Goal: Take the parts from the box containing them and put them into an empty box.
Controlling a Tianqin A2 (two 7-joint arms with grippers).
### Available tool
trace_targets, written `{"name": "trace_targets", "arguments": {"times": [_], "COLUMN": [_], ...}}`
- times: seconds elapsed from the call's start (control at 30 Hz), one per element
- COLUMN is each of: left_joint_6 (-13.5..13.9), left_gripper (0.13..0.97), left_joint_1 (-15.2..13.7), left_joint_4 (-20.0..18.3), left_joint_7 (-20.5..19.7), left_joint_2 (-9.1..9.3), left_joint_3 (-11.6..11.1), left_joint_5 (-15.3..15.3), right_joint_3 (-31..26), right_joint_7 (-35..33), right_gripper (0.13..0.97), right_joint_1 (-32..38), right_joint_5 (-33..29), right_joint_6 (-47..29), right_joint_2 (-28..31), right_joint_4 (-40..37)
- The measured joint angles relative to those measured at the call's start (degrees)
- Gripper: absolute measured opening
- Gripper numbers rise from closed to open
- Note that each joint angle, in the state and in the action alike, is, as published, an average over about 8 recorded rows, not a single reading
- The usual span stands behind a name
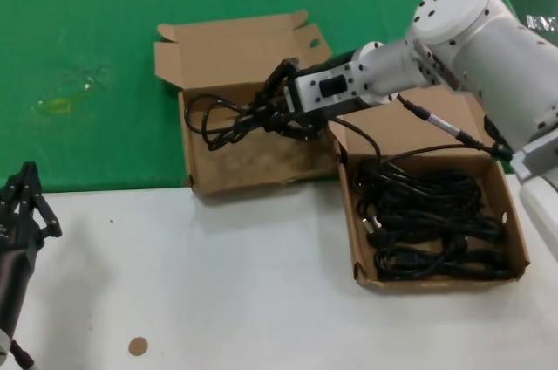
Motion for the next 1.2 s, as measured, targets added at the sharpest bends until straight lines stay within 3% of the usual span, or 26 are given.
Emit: {"name": "trace_targets", "arguments": {"times": [0.33,0.6,0.73,1.0,1.2], "left_joint_6": [0.00,0.00,0.00,0.00,0.00], "left_gripper": [0.152,0.152,0.152,0.157,0.178], "left_joint_1": [0.00,0.00,0.00,0.00,0.00], "left_joint_4": [0.00,0.00,0.00,0.00,0.00], "left_joint_7": [0.00,0.00,0.00,0.00,0.00], "left_joint_2": [0.00,0.00,0.00,0.00,0.00], "left_joint_3": [0.00,0.00,0.00,0.00,0.00], "left_joint_5": [0.00,0.00,0.00,0.00,0.00], "right_joint_3": [1.22,1.94,1.96,1.93,2.99], "right_joint_7": [-2.95,-2.79,-1.24,0.48,2.23], "right_gripper": [0.326,0.483,0.483,0.695,0.796], "right_joint_1": [1.00,1.28,0.43,-0.86,-3.79], "right_joint_5": [0.32,0.60,0.57,0.56,1.48], "right_joint_6": [0.79,0.32,-0.47,-0.90,0.99], "right_joint_2": [-0.91,-0.32,0.73,1.77,2.20], "right_joint_4": [-3.08,-2.05,1.04,4.43,7.38]}}
